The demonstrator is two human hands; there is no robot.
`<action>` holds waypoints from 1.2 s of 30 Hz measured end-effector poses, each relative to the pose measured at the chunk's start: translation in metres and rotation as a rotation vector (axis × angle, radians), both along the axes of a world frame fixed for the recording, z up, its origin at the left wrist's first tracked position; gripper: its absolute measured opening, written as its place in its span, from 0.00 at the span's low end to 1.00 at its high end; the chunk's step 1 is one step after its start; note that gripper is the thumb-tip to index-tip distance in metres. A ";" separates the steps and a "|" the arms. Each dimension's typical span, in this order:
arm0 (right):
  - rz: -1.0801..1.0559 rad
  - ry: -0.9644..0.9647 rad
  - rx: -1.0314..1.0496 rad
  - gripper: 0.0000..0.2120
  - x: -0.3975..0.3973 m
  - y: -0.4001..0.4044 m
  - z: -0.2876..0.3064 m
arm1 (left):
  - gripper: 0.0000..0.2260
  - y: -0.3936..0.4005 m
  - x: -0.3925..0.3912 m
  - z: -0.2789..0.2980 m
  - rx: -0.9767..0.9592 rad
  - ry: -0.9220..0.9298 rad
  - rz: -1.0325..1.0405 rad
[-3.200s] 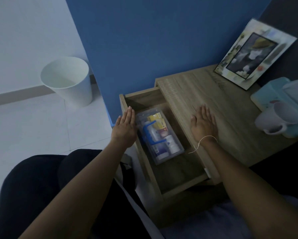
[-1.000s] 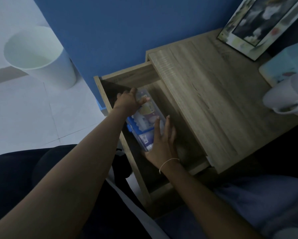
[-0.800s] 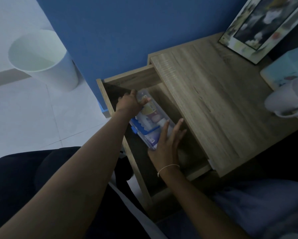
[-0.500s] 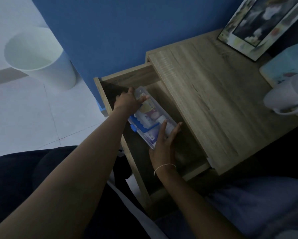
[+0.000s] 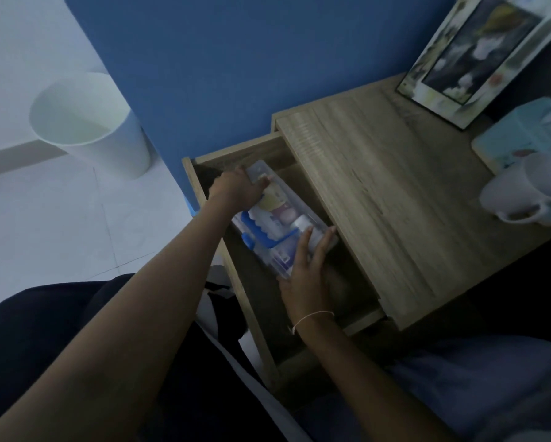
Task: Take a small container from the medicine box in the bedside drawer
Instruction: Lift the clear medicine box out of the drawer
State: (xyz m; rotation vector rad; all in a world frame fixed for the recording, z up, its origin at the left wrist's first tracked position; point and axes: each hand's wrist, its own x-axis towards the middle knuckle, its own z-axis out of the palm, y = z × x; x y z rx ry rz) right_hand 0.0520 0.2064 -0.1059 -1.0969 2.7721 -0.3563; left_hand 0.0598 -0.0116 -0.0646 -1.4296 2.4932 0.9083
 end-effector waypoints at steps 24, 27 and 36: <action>0.124 -0.038 -0.402 0.45 -0.092 0.010 0.116 | 0.20 -0.002 -0.049 0.143 -0.162 0.290 -0.007; 0.155 -0.097 -0.337 0.43 -0.135 0.014 0.119 | 0.20 0.008 -0.068 0.133 -0.069 0.348 0.012; 0.195 -0.201 -0.363 0.44 -0.195 0.030 0.102 | 0.22 0.026 -0.085 0.087 -0.031 0.534 -0.064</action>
